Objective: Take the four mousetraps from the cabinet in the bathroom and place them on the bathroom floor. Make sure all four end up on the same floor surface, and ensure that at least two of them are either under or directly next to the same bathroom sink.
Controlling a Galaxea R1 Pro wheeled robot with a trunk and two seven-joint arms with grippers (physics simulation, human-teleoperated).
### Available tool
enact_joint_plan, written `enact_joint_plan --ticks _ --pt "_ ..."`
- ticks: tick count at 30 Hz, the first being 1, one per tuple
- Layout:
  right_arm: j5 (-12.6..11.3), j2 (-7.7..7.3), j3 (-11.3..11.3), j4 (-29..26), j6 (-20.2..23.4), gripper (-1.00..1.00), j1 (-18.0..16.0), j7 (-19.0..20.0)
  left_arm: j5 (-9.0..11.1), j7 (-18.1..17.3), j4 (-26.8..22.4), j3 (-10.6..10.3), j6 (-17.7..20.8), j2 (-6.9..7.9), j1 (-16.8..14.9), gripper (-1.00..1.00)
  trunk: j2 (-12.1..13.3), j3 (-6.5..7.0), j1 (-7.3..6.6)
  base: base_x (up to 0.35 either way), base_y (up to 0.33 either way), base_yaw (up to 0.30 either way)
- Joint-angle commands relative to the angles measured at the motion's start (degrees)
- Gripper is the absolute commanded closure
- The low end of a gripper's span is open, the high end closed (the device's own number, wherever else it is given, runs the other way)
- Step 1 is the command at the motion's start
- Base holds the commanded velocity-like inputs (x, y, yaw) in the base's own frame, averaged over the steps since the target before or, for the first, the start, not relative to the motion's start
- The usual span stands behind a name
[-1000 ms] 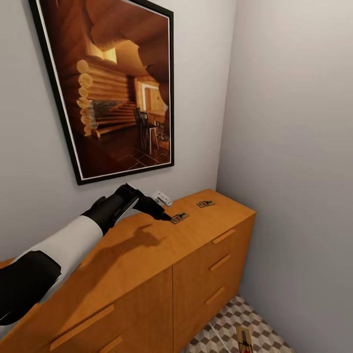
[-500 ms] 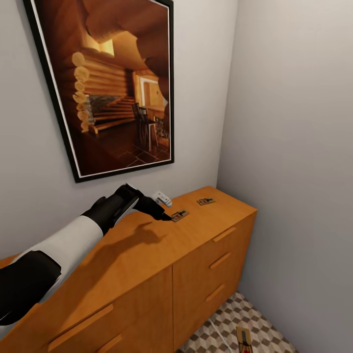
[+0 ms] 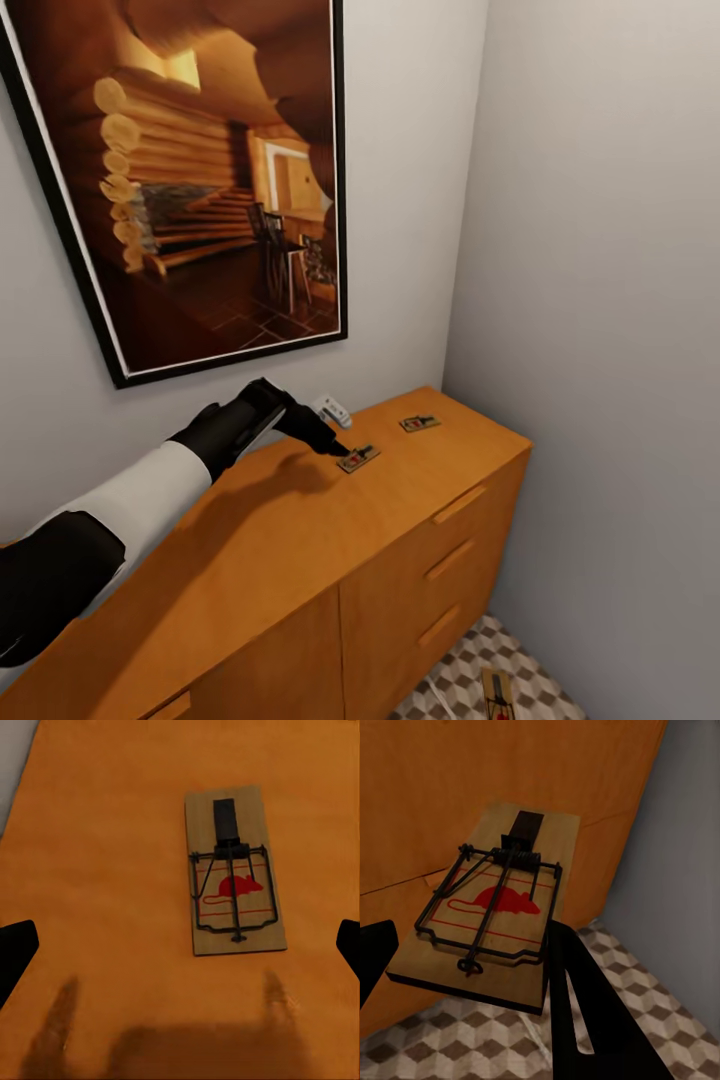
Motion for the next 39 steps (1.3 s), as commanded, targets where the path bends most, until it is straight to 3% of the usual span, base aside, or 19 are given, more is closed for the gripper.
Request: enact_joint_plan --ticks 1,22,29,39 --pt "0.14 -0.01 0.41 0.03 -0.12 1.0 -0.04 -0.49 0.57 0.21 -0.1 -0.54 0.4 0.07 -0.1 -1.0 -0.03 -0.07 0.02 0.133 -0.036 0.0" --pt "0.12 -0.01 0.39 0.04 -0.12 1.0 -0.04 -0.47 0.64 0.21 -0.05 -1.04 0.41 -0.02 -0.08 -1.0 -0.03 -0.07 0.02 0.012 -0.003 0.0" --pt "0.12 -0.01 0.41 0.05 -0.12 1.0 -0.04 -0.51 0.58 0.21 1.17 -1.06 0.4 -1.56 -0.06 -1.0 -0.03 -0.07 0.02 0.0 0.0 0.0" --pt "0.12 -0.01 0.44 0.01 -0.12 1.0 -0.04 -0.53 0.56 0.21 1.63 -1.06 0.4 -2.03 -0.07 -1.0 -0.03 -0.07 0.02 0.0 0.0 0.0"
